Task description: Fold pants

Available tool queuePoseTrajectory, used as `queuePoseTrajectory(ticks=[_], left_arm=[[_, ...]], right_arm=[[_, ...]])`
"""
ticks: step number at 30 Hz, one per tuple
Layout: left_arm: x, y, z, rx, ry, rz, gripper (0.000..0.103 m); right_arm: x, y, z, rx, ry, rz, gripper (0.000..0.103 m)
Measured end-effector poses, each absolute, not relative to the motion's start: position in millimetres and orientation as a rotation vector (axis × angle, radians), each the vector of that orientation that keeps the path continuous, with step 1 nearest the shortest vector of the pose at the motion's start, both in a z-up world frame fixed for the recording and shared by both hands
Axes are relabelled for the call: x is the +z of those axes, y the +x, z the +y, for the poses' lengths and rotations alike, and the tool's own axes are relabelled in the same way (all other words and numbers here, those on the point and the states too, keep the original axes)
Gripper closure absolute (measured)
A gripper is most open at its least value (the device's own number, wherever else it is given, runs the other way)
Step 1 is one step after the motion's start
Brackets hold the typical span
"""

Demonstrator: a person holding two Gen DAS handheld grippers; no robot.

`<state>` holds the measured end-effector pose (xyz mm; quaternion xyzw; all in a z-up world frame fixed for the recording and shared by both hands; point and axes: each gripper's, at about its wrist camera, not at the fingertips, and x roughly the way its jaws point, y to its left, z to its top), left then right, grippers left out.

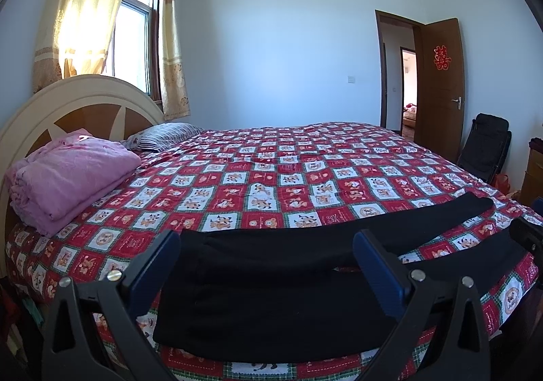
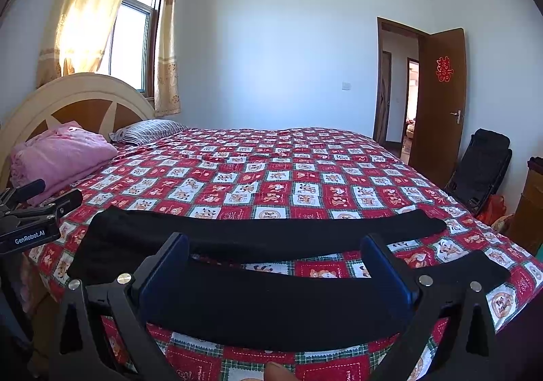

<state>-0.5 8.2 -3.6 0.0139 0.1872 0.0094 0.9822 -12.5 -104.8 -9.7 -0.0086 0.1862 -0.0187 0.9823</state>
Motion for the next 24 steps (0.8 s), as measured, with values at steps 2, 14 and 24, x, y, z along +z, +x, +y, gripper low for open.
queuePoseTrajectory(ticks=[2, 14, 24], left_arm=[[-4.0, -0.5, 7.9, 0.022, 0.026, 0.376, 0.000], [-5.5, 1.9, 9.4, 0.024, 0.022, 0.383, 0.000], [-5.3, 1.6, 9.0, 0.024, 0.021, 0.381, 0.000]], right_arm=[[-10.3, -11.5, -104.3, -0.038, -0.018, 0.377, 0.001], [-12.0, -11.4, -102.2, -0.037, -0.024, 0.383, 0.001], [-13.5, -11.0, -102.3, -0.037, -0.032, 0.387, 0.001]])
